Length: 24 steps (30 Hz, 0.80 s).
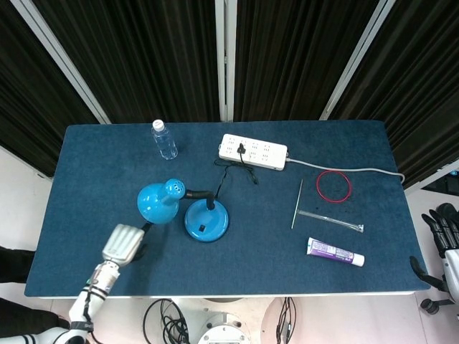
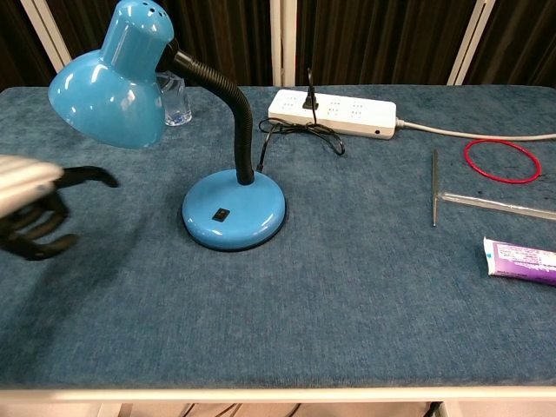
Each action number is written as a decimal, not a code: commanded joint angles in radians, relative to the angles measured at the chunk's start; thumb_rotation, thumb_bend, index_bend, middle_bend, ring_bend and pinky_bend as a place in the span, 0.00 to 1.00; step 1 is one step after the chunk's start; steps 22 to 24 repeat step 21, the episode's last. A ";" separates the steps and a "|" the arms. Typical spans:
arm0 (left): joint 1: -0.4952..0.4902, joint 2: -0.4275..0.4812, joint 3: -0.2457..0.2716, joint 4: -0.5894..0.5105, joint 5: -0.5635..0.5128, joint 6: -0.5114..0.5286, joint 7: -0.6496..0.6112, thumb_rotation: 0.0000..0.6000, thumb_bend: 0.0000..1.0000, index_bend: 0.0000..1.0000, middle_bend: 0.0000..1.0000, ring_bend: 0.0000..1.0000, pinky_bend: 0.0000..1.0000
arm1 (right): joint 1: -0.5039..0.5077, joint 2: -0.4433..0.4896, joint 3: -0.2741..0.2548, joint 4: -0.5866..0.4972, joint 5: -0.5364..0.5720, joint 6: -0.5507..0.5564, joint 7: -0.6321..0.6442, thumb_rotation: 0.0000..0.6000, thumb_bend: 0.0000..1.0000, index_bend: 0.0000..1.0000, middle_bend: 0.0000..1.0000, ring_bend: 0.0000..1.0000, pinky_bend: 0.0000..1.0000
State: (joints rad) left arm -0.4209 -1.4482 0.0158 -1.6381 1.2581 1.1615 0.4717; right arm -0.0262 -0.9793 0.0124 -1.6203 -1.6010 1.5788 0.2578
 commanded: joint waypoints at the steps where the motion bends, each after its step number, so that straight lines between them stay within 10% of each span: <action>1: 0.045 0.053 0.009 0.028 -0.014 0.054 -0.037 1.00 0.42 0.17 0.82 0.80 0.83 | 0.001 0.001 -0.001 -0.006 -0.006 0.002 -0.007 1.00 0.31 0.00 0.00 0.00 0.00; 8: 0.137 0.154 -0.031 0.056 0.047 0.237 -0.188 1.00 0.42 0.19 0.76 0.74 0.78 | -0.002 0.009 -0.003 -0.018 -0.014 0.013 -0.019 1.00 0.31 0.00 0.00 0.00 0.00; 11: 0.164 0.204 -0.034 0.039 0.084 0.283 -0.258 1.00 0.40 0.18 0.49 0.44 0.60 | -0.004 0.009 -0.007 -0.024 -0.021 0.017 -0.028 1.00 0.31 0.00 0.00 0.00 0.00; 15: 0.208 0.271 -0.023 0.010 0.148 0.344 -0.353 1.00 0.25 0.10 0.03 0.01 0.08 | -0.005 0.003 -0.012 -0.031 -0.031 0.019 -0.041 1.00 0.31 0.00 0.00 0.00 0.00; 19: 0.237 0.320 0.015 -0.011 0.194 0.352 -0.361 1.00 0.05 0.06 0.00 0.00 0.00 | -0.001 -0.003 -0.014 -0.032 -0.029 0.009 -0.053 1.00 0.31 0.00 0.00 0.00 0.00; 24: 0.247 0.337 0.027 -0.018 0.213 0.357 -0.362 1.00 0.02 0.06 0.00 0.00 0.00 | 0.002 -0.007 -0.014 -0.033 -0.031 0.005 -0.056 1.00 0.31 0.00 0.00 0.00 0.00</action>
